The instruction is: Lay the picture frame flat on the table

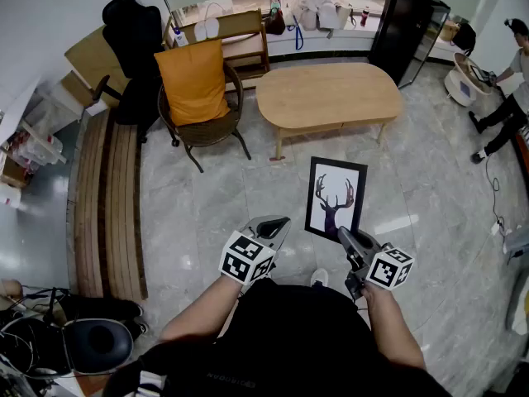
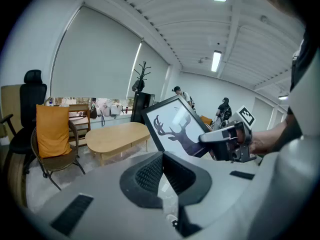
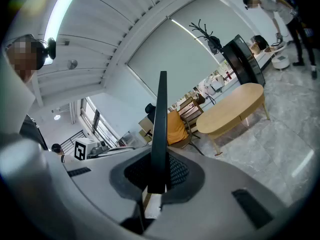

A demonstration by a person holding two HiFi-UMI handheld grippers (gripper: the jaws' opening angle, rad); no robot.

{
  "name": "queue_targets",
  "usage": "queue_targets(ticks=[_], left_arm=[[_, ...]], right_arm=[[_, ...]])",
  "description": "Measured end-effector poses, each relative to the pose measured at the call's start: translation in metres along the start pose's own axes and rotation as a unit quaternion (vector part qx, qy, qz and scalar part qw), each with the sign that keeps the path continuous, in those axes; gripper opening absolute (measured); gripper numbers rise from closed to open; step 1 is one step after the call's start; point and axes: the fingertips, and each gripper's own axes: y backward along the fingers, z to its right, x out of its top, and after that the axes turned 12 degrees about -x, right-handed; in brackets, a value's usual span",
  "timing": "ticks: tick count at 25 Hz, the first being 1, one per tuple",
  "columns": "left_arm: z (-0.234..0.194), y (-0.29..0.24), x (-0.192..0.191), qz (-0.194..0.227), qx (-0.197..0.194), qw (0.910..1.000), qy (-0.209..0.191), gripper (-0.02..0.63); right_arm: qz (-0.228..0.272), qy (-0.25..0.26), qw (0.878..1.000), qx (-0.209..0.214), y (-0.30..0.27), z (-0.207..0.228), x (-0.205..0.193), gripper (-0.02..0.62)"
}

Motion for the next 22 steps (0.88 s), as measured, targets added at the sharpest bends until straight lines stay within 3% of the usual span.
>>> queue_targets(ticks=[22], left_arm=[[-0.023, 0.007, -0.010, -0.014, 0.014, 0.9997, 0.011, 0.000]], right_arm=[[-0.005, -0.004, 1.000, 0.004, -0.019, 0.000, -0.002, 0.021]])
